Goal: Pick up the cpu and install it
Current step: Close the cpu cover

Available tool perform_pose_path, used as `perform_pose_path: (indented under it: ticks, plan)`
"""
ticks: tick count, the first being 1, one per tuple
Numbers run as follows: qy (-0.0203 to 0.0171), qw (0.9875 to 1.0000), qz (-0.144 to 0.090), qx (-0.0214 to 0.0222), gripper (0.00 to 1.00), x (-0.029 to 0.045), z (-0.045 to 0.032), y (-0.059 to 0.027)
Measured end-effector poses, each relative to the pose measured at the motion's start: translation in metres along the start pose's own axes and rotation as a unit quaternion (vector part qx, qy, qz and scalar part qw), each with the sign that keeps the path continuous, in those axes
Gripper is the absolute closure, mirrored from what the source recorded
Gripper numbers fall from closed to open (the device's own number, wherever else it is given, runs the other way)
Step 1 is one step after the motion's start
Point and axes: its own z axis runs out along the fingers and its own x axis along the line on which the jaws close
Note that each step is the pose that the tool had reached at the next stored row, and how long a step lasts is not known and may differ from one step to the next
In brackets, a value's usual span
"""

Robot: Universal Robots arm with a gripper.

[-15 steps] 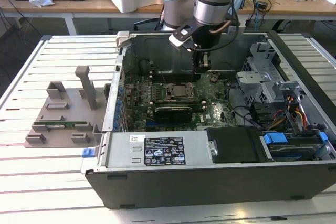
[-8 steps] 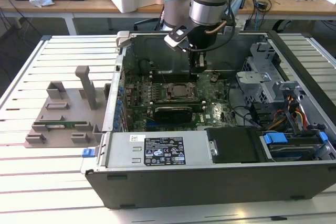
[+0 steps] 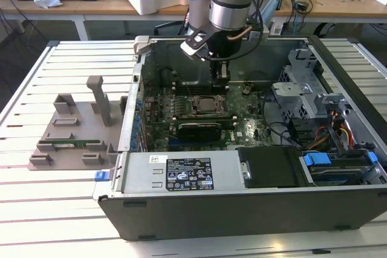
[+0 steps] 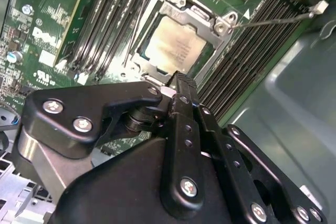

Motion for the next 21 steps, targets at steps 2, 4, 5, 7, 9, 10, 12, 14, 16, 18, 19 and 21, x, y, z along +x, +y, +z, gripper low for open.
perform_pose_path:
  ticks: [2,4,5,7,9,10,12,14,16,18,19,21]
  plan:
    - [0.0000,1.0000,0.000,0.0000,0.89,0.0001,0.0020,-0.0036]
    - [0.0000,1.0000,0.000,0.0000,0.89,0.0001,0.0039,-0.0055]
    - [0.0000,1.0000,0.000,0.0000,0.89,0.0002,0.0056,-0.0073]
    - [0.0000,1.0000,0.000,0.0000,0.89,0.0003,0.0082,-0.0109]
    - [0.0000,1.0000,0.000,0.0000,0.89,0.0004,0.0116,-0.0171]
    - [0.0000,1.0000,0.000,0.0000,0.89,0.0006,0.0147,-0.0227]
    - [0.0000,1.0000,0.000,0.0000,0.89,0.0007,0.0175,-0.0267]
    - [0.0000,1.0000,0.000,0.0000,0.89,0.0008,0.0204,-0.0306]
    - [0.0000,1.0000,0.000,0.0000,0.89,0.0009,0.0249,-0.0367]
    - [0.0000,1.0000,0.000,0.0000,0.89,0.0007,0.0286,-0.0413]
    - [0.0000,1.0000,0.000,0.0000,0.89,0.0005,0.0307,-0.0431]
    - [0.0000,1.0000,0.000,0.0000,0.89,0.0005,0.0347,-0.0457]
